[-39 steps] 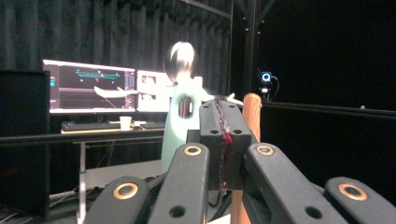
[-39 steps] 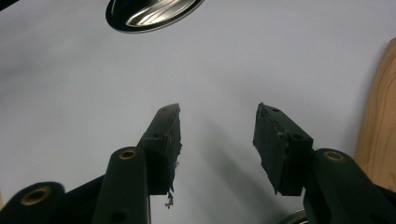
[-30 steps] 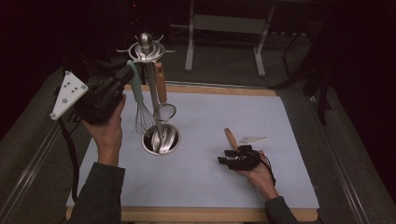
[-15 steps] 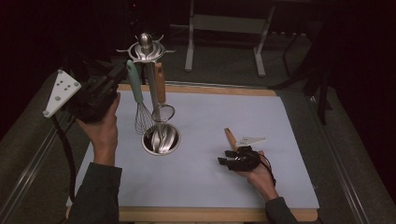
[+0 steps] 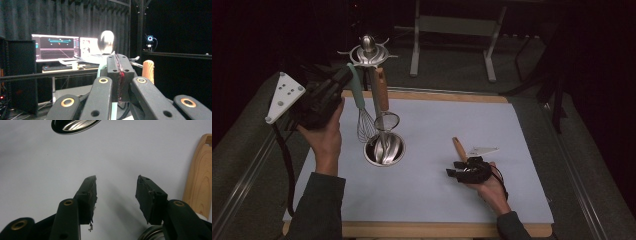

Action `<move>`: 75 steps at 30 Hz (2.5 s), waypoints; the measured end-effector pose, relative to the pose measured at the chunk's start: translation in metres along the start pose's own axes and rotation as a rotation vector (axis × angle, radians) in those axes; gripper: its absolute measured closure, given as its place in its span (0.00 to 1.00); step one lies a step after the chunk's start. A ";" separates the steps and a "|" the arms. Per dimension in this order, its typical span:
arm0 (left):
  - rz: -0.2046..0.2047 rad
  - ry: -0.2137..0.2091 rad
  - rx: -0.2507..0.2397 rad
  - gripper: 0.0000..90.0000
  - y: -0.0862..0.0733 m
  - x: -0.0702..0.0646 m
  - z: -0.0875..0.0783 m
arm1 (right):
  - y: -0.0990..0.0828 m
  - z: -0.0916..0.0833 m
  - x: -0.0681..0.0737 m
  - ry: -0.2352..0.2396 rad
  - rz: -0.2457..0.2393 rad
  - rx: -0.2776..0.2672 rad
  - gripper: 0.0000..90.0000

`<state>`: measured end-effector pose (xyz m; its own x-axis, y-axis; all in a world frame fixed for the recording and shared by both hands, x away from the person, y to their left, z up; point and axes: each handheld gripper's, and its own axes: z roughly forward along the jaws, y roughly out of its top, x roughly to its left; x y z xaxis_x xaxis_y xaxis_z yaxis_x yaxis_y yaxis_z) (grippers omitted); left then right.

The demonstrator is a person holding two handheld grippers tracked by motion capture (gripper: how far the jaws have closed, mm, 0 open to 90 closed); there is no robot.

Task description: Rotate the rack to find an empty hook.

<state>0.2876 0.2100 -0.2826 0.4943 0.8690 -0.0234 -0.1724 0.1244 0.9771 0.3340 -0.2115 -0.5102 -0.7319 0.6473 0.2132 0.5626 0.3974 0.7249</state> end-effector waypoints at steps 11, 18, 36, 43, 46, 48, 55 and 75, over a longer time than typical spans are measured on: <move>-0.029 0.060 0.013 1.00 0.002 0.016 0.004 | 0.000 0.000 0.000 0.000 0.001 0.003 0.56; -0.045 0.088 0.027 1.00 0.004 0.025 0.010 | 0.000 0.000 0.000 0.001 0.001 0.001 0.56; -0.095 0.133 0.064 1.00 0.005 0.040 0.028 | 0.000 -0.002 -0.002 -0.002 0.001 -0.006 0.56; -0.104 0.135 0.070 1.00 0.006 0.043 0.031 | 0.001 -0.003 -0.001 -0.016 -0.010 -0.004 0.56; -0.105 0.135 0.071 1.00 0.006 0.043 0.031 | 0.001 -0.003 -0.001 -0.019 -0.012 -0.004 0.56; -0.101 0.134 0.072 1.00 0.006 0.043 0.030 | 0.001 -0.004 -0.002 -0.021 -0.007 -0.003 0.56; -0.089 0.139 0.083 1.00 0.004 0.045 0.025 | 0.000 -0.004 -0.002 -0.023 -0.008 -0.002 0.56; -0.039 0.193 0.144 1.00 -0.016 0.051 0.012 | 0.000 -0.007 -0.004 -0.029 -0.008 -0.004 0.56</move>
<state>0.3258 0.2471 -0.2972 0.3242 0.9418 -0.0886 -0.0259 0.1024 0.9944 0.3342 -0.2188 -0.5067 -0.7247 0.6629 0.1883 0.5552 0.3999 0.7292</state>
